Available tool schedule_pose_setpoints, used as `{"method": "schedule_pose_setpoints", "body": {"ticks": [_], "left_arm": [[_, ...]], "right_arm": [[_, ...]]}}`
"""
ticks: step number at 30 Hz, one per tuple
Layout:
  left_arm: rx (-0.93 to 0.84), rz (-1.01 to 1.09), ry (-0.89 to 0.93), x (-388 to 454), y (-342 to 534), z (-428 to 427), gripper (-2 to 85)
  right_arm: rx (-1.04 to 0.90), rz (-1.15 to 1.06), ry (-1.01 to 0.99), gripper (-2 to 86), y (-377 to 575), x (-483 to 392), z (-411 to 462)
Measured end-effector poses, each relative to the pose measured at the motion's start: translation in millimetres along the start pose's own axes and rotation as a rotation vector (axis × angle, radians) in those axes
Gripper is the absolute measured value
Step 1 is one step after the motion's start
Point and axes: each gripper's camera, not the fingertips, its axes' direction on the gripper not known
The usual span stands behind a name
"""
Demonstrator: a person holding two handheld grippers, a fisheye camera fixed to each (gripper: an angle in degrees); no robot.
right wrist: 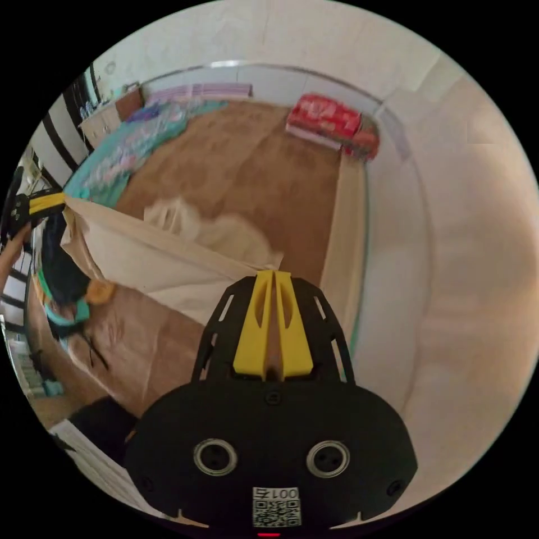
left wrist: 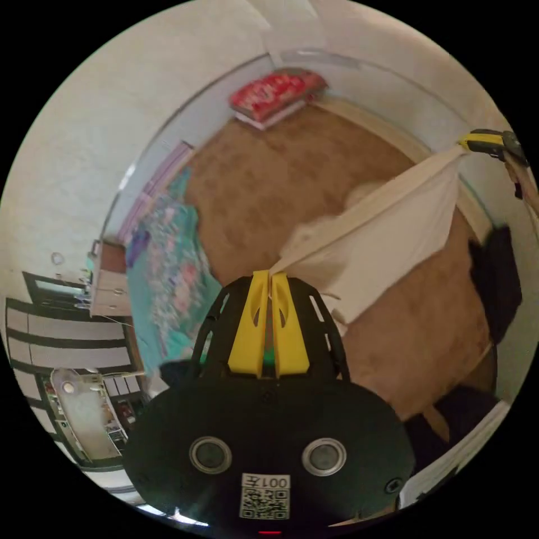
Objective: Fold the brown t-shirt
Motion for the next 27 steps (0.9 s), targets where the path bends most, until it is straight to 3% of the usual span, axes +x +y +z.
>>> {"method": "schedule_pose_setpoints", "body": {"ticks": [5, 12, 19, 27], "left_arm": [[0.177, -0.103, -0.063, -76, -81, -77, -1.0], [0.333, -0.050, -0.038, -92, -62, -111, -1.0], [0.342, 0.062, 0.009, -14, 6, -57, -1.0], [0.129, 0.188, -0.037, 130, 108, 73, -1.0]], "right_arm": [[0.354, 0.052, 0.091, 0.0, -88, 45, -118], [0.604, -0.034, 0.119, 0.0, -42, 38, -192], [0.446, -0.070, 0.136, 0.1, 81, 0, -135], [0.061, -0.124, 0.125, 0.2, 201, -62, 1]]}}
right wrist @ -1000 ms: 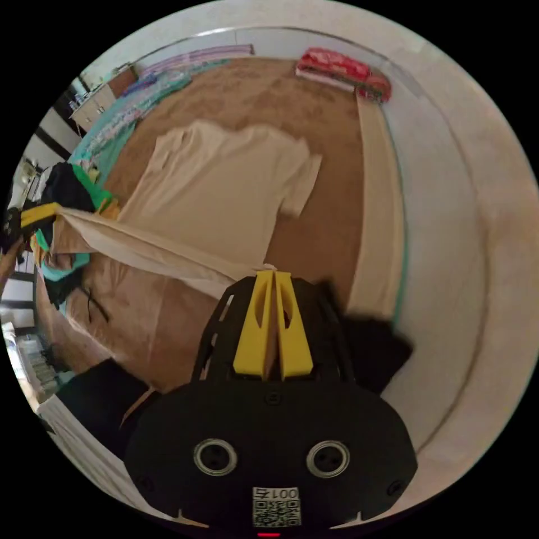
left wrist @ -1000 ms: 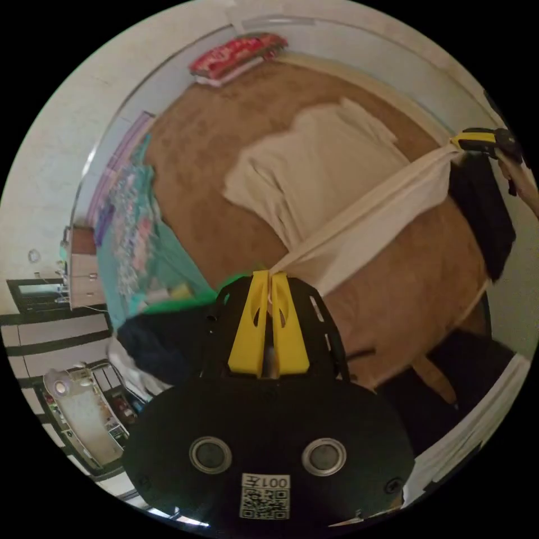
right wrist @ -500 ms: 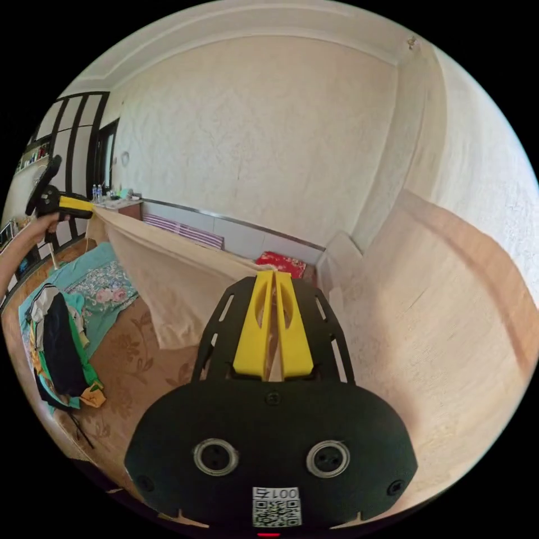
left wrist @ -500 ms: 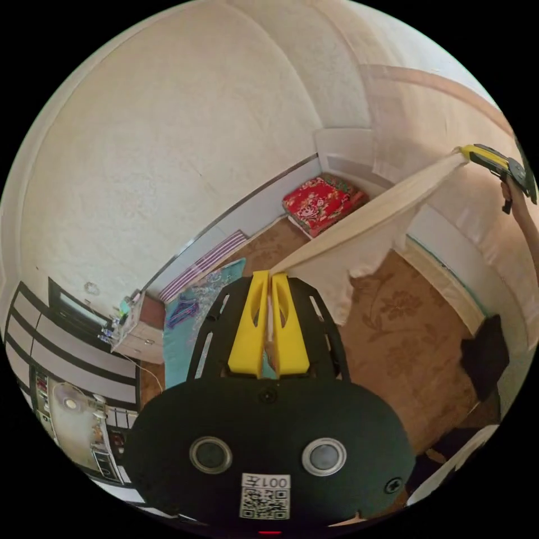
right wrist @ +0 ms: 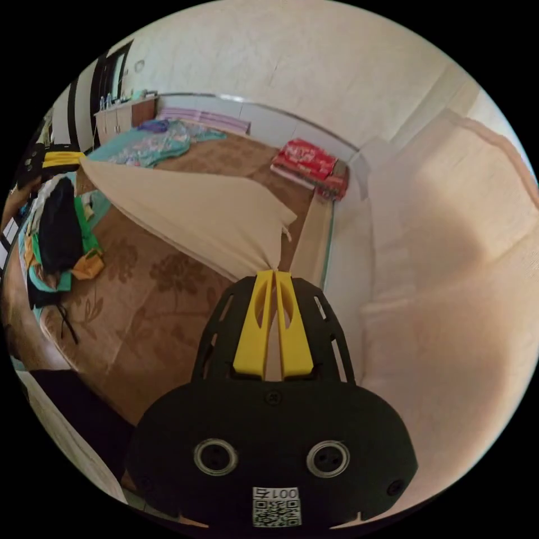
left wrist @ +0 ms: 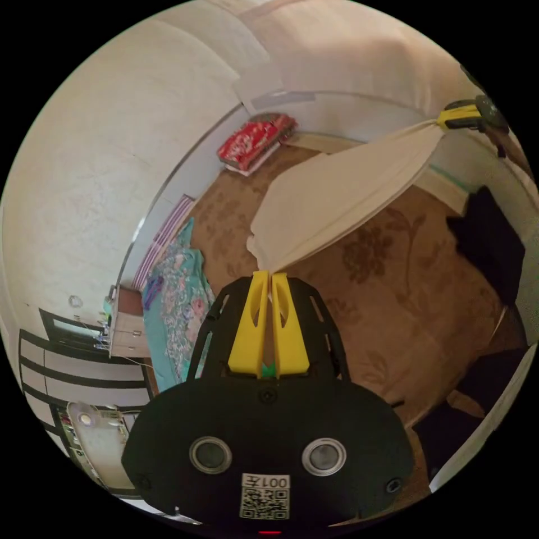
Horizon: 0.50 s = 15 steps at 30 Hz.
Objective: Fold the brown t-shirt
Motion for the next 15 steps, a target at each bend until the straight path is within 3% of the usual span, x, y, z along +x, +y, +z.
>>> {"method": "schedule_pose_setpoints", "body": {"ticks": [15], "left_arm": [[-0.277, 0.032, 0.302, 178, 141, 145, -1.0]], "right_arm": [[-0.405, 0.028, -0.162, 0.2, 194, -125, 142]]}}
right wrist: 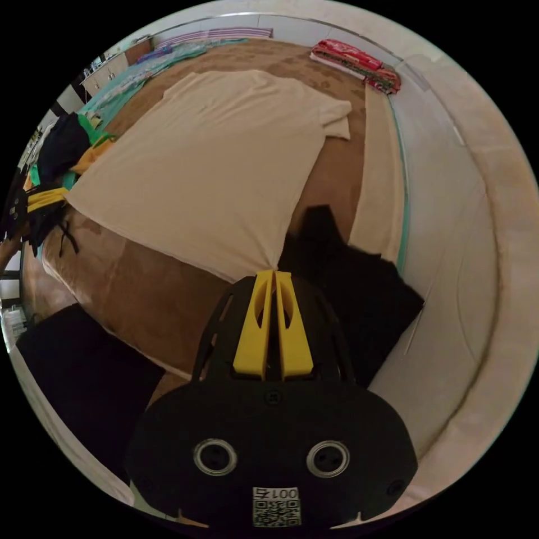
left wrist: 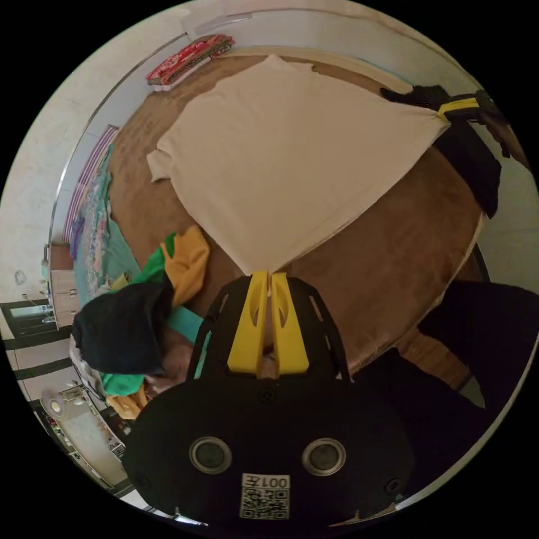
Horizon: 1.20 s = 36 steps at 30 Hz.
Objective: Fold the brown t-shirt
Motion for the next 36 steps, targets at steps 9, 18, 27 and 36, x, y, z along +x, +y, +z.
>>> {"method": "schedule_pose_setpoints", "body": {"ticks": [9, 18, 27, 36], "left_arm": [[-0.109, 0.072, 0.161, 44, 32, 66, -0.9], [-0.079, 0.096, 0.192, 48, 26, 110, -0.3], [-0.276, 0.067, 0.331, 21, 28, 106, 5.7], [0.283, -0.007, 0.323, 37, -208, 92, 4.0]], "right_arm": [[-0.166, 0.006, -0.043, 0.3, 75, -36, 63], [-0.185, 0.031, -0.081, 0.5, 112, -59, 107], [-0.149, 0.037, 0.047, 1.2, 131, -41, 93], [0.393, -0.147, 0.197, 3.2, -32, 108, 102]]}}
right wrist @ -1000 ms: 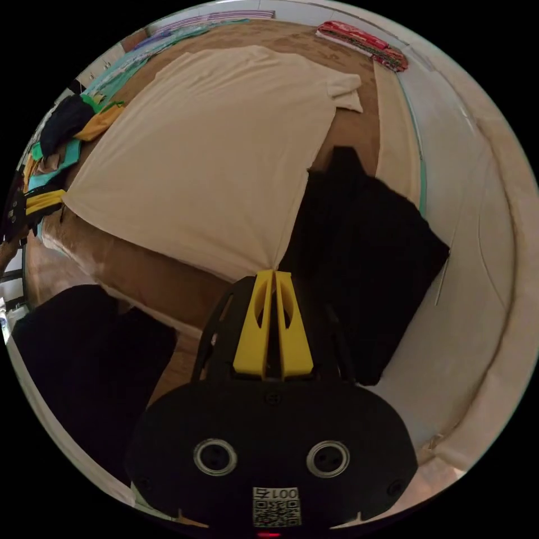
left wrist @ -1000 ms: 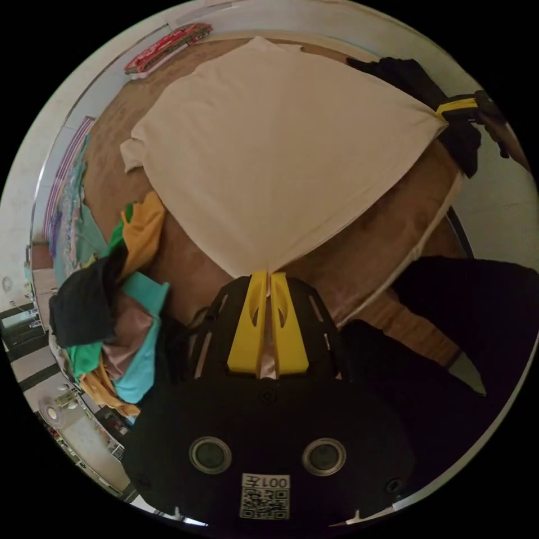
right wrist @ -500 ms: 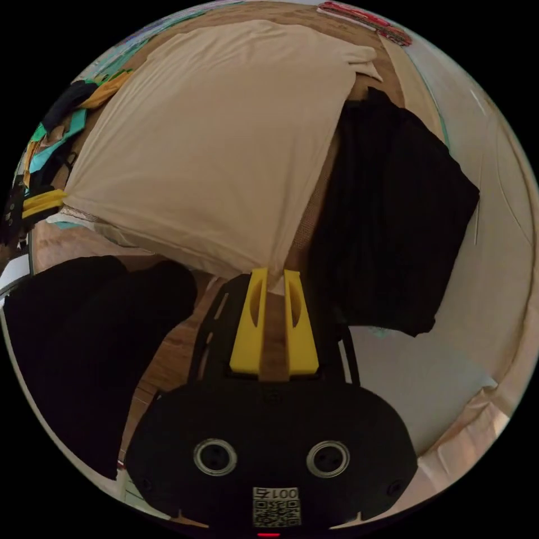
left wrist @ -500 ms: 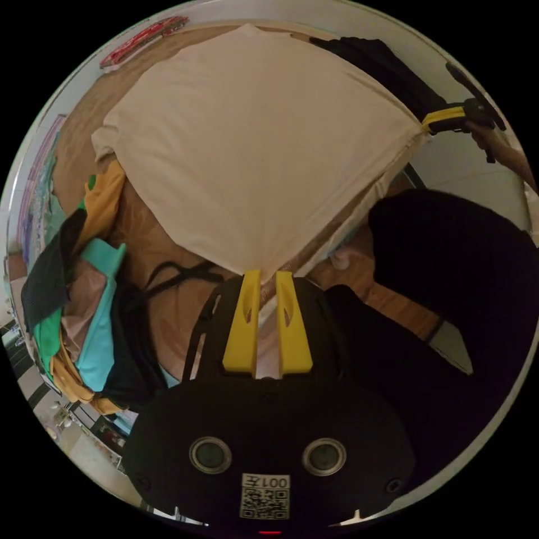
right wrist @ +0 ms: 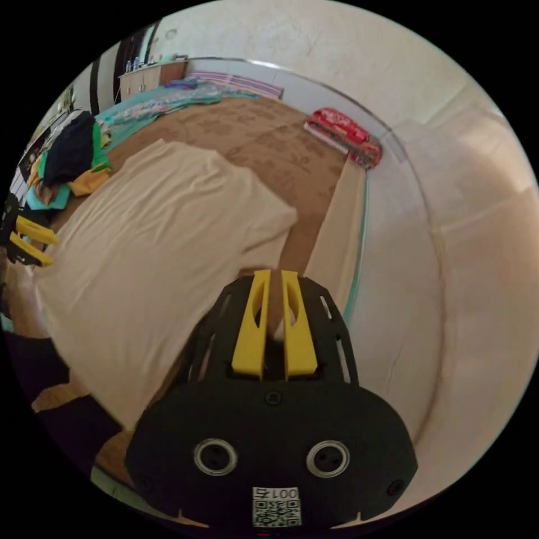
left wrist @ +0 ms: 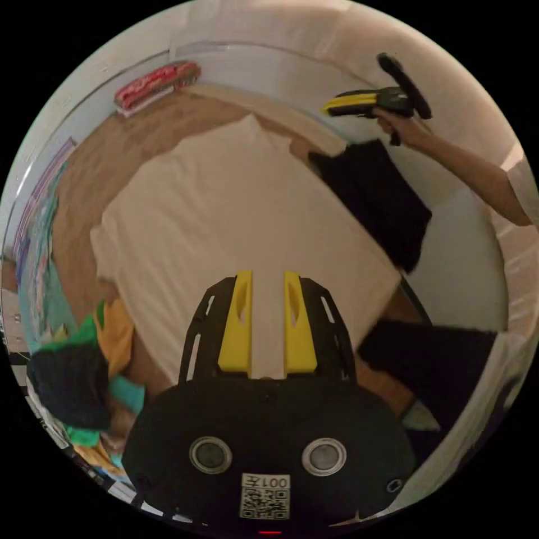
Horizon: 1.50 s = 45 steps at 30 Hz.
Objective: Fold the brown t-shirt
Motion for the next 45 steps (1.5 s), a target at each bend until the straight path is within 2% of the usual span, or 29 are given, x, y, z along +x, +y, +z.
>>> {"method": "schedule_pose_setpoints", "body": {"ticks": [2, 4, 7, 11, 15, 19, 23, 29, 35, 41, 45], "left_arm": [[0.085, -0.008, -0.029, 3, -52, 20, 3.2], [0.134, -0.003, -0.034, 1, -98, 41, 3.0], [0.108, -0.004, -0.080, -7, -159, 75, 2.8], [0.012, 0.017, -0.114, -19, -210, 120, 2.1], [-0.017, 0.031, -0.122, -22, -233, 147, 1.0], [0.029, -0.026, -0.095, -28, -245, 150, 0.7], [0.004, -0.038, -0.083, -31, -271, 152, 0.9], [0.058, -0.012, -0.050, -39, -323, 145, 1.7], [-0.007, 0.088, -0.082, -42, -375, 175, 1.2], [0.042, 0.092, -0.120, -46, -403, 177, 0.2], [0.056, 0.120, -0.130, -54, -421, 176, -0.1]], "right_arm": [[-0.022, -0.024, -0.015, 4.7, -15, 21, 40], [-0.091, -0.031, -0.134, 6.0, -24, 39, 87], [-0.120, 0.013, -0.257, 6.5, -16, 47, 120], [-0.133, 0.077, -0.275, 6.4, 4, 50, 139], [-0.036, 0.043, -0.311, 2.4, 21, 56, 149], [-0.047, 0.033, -0.186, 0.7, 31, 63, 147], [-0.009, 0.132, -0.219, 0.4, 51, 83, 134], [-0.056, 0.199, -0.215, 0.2, 73, 89, 146], [-0.070, 0.296, -0.213, 0.2, 84, 91, 149], [-0.122, 0.394, -0.236, 0.5, 88, 98, 168], [-0.004, 0.425, -0.141, 1.7, 84, 132, 158]]}}
